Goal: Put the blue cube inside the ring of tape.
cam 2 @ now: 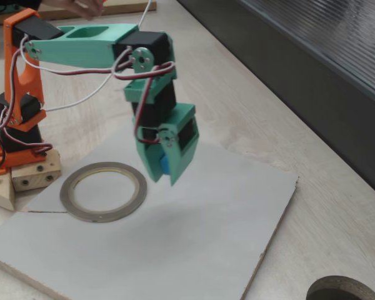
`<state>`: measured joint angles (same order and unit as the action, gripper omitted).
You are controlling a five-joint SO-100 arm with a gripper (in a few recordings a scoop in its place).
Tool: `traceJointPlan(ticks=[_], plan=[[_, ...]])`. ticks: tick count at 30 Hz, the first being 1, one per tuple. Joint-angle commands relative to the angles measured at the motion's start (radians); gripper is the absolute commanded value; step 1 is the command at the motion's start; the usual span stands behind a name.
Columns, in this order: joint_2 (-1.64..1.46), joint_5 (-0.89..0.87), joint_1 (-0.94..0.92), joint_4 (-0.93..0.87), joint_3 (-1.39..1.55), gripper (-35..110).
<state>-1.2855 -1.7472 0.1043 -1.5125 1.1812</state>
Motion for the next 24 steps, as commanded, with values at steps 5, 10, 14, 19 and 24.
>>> traceJointPlan(ticks=[5, 10, 14, 19, 24], plan=[[-0.206, -0.006, -0.095, -0.002, 0.181, 11], [-0.313, -0.006, -0.135, -0.002, 0.275, 11], [-0.376, -0.006, -0.141, -0.014, 0.35, 11], [-0.469, -0.006, -0.141, -0.014, 0.463, 11], [-0.565, -0.006, -0.141, -0.014, 0.595, 11]])
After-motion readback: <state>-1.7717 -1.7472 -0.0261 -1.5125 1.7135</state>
